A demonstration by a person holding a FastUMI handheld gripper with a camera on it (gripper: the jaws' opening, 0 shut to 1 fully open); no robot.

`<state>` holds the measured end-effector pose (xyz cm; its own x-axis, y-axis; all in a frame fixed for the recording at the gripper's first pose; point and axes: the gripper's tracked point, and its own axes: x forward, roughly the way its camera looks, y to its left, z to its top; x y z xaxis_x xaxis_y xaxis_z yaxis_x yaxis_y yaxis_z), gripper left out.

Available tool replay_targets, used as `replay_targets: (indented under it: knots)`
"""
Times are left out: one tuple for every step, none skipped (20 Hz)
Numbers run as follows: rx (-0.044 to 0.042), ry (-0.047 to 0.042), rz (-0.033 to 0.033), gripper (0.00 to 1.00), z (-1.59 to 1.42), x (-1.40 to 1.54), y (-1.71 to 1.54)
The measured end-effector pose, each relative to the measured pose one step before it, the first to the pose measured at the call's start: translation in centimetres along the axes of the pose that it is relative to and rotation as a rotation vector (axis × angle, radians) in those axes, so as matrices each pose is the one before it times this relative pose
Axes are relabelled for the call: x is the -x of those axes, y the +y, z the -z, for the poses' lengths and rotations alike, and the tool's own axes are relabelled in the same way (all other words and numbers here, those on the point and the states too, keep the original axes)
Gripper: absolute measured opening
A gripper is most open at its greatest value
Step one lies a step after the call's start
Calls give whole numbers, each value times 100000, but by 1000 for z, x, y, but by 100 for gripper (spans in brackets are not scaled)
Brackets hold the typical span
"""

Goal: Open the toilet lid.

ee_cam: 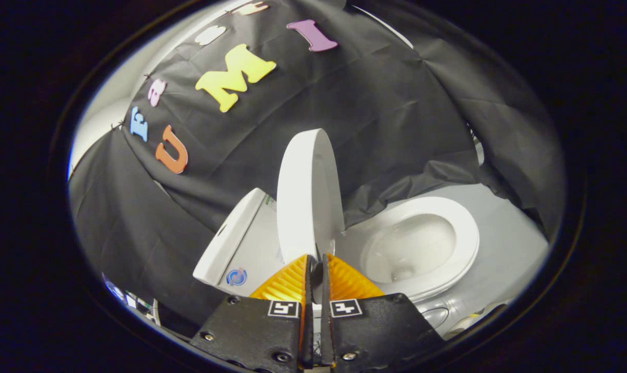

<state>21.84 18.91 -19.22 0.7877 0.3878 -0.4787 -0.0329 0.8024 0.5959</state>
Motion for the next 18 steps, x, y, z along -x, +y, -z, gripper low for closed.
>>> replay_targets:
  knots:
    - [1567, 76, -140, 9, 142, -102, 541]
    - [1203, 127, -174, 9, 51, -67, 687]
    - [2147, 59, -185, 9, 145, -197, 481]
    - [923, 256, -245, 9, 41, -90, 519]
    - [488, 165, -273, 9, -39, -167, 393]
    - [-500, 96, -510, 9, 58, -87, 376]
    - [496, 143, -400, 9, 55, -104, 262]
    - [364, 80, -250, 9, 165, -77, 298]
    - [953, 104, -55, 9, 95, -103, 319]
    - [832, 143, -132, 9, 119, -117, 499]
    - [1103, 278, -76, 9, 42, -160, 399]
    - [488, 169, -31, 9, 160, -157, 443]
    - [1216, 298, -83, 9, 98, -184, 477]
    - [696, 216, 6, 9, 124, -154, 576]
    - [1626, 304, -241, 9, 128, -191, 513]
    - [788, 190, -180, 9, 242, -162, 514]
    - [570, 261, -89, 9, 47, -228, 345]
    - [-1, -97, -24, 9, 69, -191, 277]
